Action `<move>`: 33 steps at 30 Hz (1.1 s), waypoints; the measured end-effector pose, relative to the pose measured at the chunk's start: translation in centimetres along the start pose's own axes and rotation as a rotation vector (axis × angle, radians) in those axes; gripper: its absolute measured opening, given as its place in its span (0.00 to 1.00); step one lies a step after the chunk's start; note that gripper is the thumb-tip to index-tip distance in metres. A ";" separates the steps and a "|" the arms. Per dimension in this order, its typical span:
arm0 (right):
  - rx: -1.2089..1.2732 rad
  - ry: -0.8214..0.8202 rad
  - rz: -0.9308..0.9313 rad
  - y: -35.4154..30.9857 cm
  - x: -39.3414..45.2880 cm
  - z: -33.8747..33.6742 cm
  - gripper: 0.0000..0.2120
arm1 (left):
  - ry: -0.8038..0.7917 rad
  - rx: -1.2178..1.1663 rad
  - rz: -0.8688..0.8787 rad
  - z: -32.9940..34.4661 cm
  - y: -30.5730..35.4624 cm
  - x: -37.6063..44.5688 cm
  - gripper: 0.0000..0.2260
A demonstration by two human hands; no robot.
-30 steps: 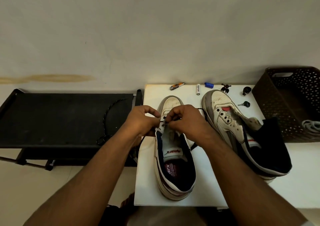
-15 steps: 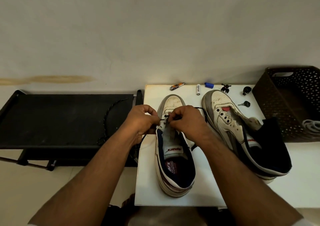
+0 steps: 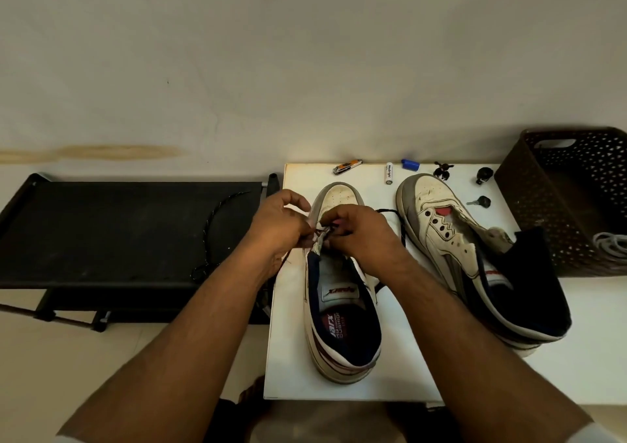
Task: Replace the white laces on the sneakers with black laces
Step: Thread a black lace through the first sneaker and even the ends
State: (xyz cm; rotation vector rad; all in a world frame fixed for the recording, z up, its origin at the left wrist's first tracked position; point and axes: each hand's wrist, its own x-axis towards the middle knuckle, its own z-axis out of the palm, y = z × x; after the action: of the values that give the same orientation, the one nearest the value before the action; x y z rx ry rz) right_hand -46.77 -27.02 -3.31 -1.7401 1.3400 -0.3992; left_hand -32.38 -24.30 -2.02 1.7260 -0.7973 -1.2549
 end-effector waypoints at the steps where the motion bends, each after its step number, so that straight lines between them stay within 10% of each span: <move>1: -0.033 -0.015 -0.008 0.0 0.0 -0.1 0.12 | 0.047 -0.046 0.044 -0.4 0.5 0.1 0.12; 5: -0.086 -0.031 0.002 -0.3 0.2 -0.1 0.09 | 0.263 0.087 0.251 -3.2 2.3 -0.3 0.10; 11: -0.111 -0.017 -0.005 -0.6 0.3 0.1 0.09 | -0.158 0.613 0.144 -2.1 -0.2 -0.8 0.01; 26: -0.090 -0.038 0.032 -0.4 0.5 0.1 0.09 | -0.091 0.294 -0.028 -0.1 -0.9 0.0 0.01; 33: -0.152 -0.066 0.042 -0.5 0.5 -0.3 0.08 | 0.266 -0.939 0.254 -4.0 2.8 0.8 0.08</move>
State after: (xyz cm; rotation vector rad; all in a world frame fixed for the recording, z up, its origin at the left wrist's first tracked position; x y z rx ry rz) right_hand -46.44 -27.61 -2.92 -1.8301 1.3866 -0.2190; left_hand -28.35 -25.23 0.76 0.9505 -0.1812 -0.9568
